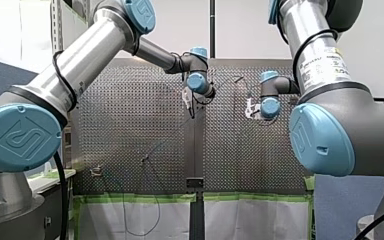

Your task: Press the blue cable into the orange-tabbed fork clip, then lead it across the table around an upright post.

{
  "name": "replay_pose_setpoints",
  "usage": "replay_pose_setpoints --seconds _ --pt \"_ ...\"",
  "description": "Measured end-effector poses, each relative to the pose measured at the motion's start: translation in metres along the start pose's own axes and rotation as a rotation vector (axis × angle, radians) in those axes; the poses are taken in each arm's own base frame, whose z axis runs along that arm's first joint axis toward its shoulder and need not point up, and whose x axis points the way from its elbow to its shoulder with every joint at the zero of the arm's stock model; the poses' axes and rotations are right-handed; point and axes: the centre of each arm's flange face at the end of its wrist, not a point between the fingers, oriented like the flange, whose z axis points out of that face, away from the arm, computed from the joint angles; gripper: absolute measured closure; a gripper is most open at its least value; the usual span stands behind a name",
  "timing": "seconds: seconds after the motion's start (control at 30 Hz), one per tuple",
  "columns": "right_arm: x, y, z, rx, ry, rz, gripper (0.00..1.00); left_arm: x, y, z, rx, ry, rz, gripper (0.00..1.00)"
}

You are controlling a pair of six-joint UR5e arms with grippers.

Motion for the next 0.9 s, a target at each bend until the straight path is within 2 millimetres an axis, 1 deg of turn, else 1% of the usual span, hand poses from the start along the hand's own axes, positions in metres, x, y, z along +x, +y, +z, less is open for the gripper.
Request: replay_pose_setpoints --seconds 0.13,0.4,0.5,0.73,0.9 --pt "-0.013 0.005 0.003 -0.007 -0.011 -0.009 1.00 0.000 0.001 0.000 -0.007 -0.003 0.000 0.00" --pt "-0.021 0.016 0.006 -0.023 0.001 -0.006 1.00 -0.001 0.002 0.000 -0.022 -0.007 0.003 0.00" --pt "-0.027 0.021 0.008 -0.029 -0.001 -0.006 1.00 -0.001 0.002 0.000 -0.023 -0.008 0.003 0.00" --pt "-0.047 0.029 0.012 -0.042 -0.030 -0.010 1.00 -0.001 0.002 0.000 -0.024 -0.007 0.007 0.00" --pt "-0.054 0.031 0.013 -0.047 -0.041 -0.011 1.00 -0.001 0.002 0.000 -0.024 -0.008 0.008 0.00"
